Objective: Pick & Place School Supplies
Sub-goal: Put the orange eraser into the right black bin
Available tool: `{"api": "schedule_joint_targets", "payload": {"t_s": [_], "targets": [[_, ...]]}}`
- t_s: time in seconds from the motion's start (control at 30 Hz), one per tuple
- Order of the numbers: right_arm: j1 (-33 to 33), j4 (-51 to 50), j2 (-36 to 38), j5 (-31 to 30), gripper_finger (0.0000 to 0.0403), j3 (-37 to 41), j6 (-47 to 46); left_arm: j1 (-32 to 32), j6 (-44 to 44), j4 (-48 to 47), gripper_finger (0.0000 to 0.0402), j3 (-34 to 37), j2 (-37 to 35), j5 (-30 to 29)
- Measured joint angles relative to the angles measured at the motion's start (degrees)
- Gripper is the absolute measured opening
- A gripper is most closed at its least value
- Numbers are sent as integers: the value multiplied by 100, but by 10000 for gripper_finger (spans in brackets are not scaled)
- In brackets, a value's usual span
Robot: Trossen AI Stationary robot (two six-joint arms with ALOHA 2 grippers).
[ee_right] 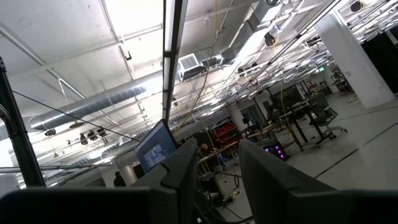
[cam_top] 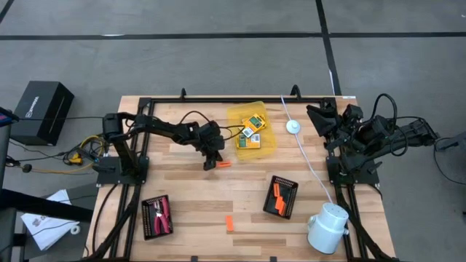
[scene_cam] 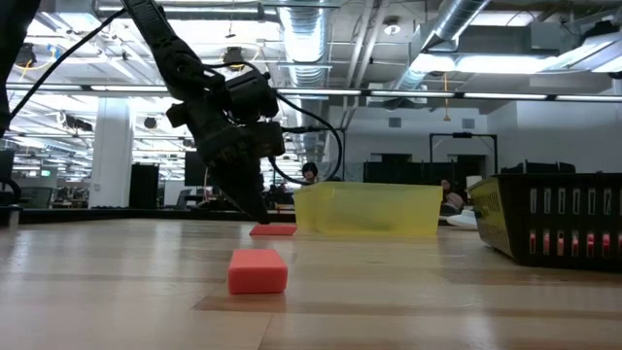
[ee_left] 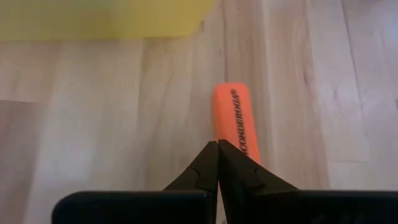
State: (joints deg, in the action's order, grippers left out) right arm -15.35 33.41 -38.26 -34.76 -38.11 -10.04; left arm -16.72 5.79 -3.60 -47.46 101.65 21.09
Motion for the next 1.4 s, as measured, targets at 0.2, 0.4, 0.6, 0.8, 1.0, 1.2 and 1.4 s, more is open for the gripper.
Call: {"api": "schedule_joint_targets", "payload": {"t_s": [0.2, 0.4, 0.6, 0.8, 1.0, 1.2, 1.4], "targets": [[0, -4, 0, 0, 111, 0, 15, 91, -33, 20, 0, 8, 0, 35], [0, -7, 0, 0, 111, 0, 15, 91, -50, 59, 0, 11, 0, 35], [0, -9, 0, 0, 111, 0, 15, 23, -201, 148, 0, -81, 0, 47], [0, -15, 0, 0, 111, 0, 15, -9, -212, 242, 0, -204, 0, 315], [0, -15, 0, 0, 111, 0, 53, 151, -185, 208, 0, -149, 1, 332], [0, -15, 0, -99, 111, 0, 109, 226, -175, 236, 0, -151, 2, 266], [0, -15, 0, -109, 111, 0, 107, 138, -163, 209, 0, -151, 5, 140]]}}
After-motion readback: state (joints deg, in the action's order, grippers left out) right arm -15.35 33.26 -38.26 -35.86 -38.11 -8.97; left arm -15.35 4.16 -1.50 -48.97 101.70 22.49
